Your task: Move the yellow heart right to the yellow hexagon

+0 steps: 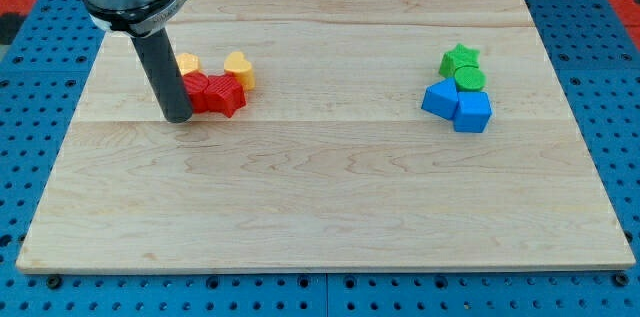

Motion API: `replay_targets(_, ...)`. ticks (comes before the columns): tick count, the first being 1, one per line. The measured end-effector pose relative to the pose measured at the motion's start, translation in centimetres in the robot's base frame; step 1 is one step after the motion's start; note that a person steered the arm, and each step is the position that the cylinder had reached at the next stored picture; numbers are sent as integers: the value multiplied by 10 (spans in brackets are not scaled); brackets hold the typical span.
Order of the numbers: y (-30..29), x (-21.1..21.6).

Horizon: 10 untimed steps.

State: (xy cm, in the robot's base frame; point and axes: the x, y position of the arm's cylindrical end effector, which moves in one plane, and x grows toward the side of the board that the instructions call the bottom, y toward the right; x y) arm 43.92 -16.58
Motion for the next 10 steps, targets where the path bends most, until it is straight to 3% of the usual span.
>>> replay_targets(1, 12, 32)
replay_targets(2, 78, 25)
replay_targets(4, 133, -70)
replay_targets(8, 58, -80)
replay_targets(9, 109, -116)
replay_targets(10, 208, -149)
